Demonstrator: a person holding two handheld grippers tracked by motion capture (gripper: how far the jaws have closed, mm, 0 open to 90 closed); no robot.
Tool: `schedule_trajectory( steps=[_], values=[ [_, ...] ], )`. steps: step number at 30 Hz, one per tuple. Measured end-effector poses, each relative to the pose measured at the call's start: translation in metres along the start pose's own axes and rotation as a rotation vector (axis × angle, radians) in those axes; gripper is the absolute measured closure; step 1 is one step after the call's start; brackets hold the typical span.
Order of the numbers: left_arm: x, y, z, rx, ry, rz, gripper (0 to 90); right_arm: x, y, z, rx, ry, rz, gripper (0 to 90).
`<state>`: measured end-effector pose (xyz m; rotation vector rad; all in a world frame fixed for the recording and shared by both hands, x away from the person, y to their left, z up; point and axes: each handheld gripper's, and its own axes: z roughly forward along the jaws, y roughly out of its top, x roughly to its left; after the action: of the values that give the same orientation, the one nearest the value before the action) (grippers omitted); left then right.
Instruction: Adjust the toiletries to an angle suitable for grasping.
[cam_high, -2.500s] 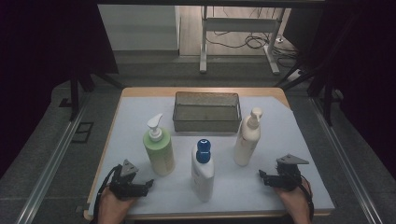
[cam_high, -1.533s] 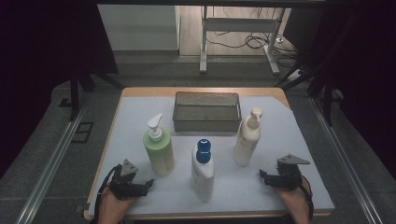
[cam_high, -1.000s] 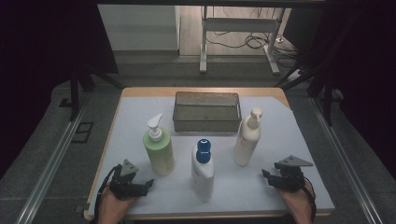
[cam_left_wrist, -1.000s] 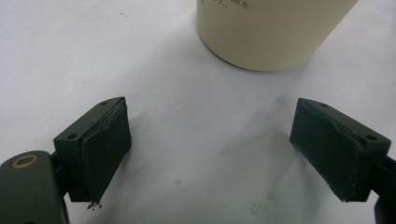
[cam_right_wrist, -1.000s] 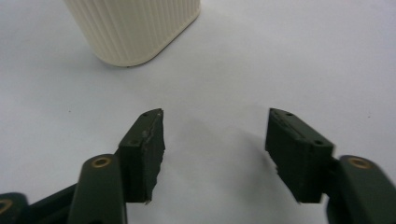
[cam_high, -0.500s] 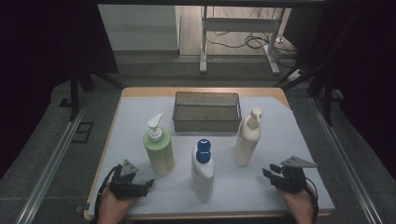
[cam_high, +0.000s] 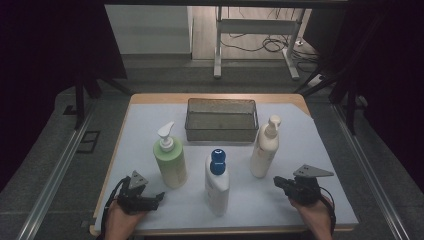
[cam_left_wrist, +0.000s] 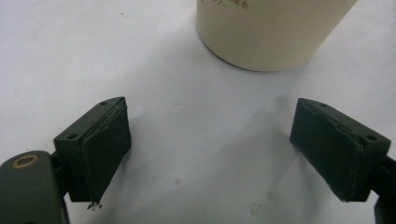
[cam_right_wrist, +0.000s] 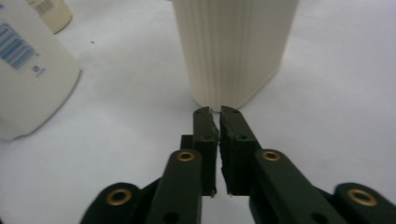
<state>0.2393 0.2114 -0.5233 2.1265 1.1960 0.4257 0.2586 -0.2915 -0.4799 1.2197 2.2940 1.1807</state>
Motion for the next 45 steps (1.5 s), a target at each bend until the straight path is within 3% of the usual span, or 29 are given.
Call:
schedule_trajectory(
  steps=[6, 11, 17, 32, 45],
  values=[
    [0.000, 0.000, 0.000, 0.000, 0.000, 0.000, 12.0, 0.011, 0.006, 0.008, 0.013, 0.029, -0.009, 88.8],
    [0.000, 0.000, 0.000, 0.001, 0.000, 0.000, 12.1, 0.022, 0.014, 0.017, 0.018, 0.026, -0.042, 88.8],
    [0.000, 0.000, 0.000, 0.000, 0.000, 0.000, 12.1, 0.029, 0.021, 0.030, 0.014, 0.027, -0.046, 89.3],
    [0.000, 0.000, 0.000, 0.001, 0.000, 0.001, 12.1, 0.040, 0.034, 0.060, -0.013, -0.055, -0.073, 89.3],
    [0.000, 0.000, 0.000, 0.001, 0.000, 0.001, 12.1, 0.039, 0.032, 0.063, -0.005, -0.089, -0.085, 89.5]
  ],
)
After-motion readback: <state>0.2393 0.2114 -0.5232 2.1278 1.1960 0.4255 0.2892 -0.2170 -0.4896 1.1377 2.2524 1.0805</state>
